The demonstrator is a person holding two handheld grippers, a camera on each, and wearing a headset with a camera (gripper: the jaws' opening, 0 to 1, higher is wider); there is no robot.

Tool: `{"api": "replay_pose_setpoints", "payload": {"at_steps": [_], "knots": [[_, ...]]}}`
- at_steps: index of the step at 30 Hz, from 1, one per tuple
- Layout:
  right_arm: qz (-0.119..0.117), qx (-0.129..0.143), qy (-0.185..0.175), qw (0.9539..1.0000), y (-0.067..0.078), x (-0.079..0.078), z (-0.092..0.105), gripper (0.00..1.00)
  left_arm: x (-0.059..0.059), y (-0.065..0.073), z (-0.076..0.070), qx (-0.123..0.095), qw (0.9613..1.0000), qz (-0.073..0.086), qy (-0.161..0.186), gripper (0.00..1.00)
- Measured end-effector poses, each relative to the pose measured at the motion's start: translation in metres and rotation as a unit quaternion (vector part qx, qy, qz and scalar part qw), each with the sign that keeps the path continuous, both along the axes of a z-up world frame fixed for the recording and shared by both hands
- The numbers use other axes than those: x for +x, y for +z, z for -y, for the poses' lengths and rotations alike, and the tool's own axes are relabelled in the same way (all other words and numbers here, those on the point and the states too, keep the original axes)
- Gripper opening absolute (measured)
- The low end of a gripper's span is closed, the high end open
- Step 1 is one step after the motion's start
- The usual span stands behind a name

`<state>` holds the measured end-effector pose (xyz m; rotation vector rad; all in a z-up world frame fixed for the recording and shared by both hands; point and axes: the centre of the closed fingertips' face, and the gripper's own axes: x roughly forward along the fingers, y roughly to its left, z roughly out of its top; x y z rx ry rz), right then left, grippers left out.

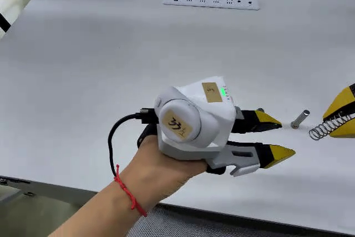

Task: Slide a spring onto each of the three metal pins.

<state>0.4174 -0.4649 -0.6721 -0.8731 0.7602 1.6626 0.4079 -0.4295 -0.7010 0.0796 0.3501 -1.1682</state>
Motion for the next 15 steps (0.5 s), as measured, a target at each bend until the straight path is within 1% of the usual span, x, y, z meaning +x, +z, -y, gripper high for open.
{"api": "replay_pose_setpoints", "payload": {"at_steps": [5, 10, 15], "knots": [[0.013, -0.01, -0.029, 0.9994, -0.005, 0.018, 0.007, 0.12, 0.004, -0.004, -0.02, 0.009, 0.9998, 0.003, 0.016, 0.34], [0.026, -0.02, -0.051, 0.9982, -0.012, 0.035, 0.013, 0.12, 0.007, -0.008, -0.037, 0.016, 0.9995, 0.005, 0.028, 0.4], [0.041, -0.038, -0.07, 0.996, -0.025, 0.053, 0.02, 0.12, 0.009, -0.018, -0.058, 0.034, 0.9985, 0.002, 0.043, 0.46]]}}
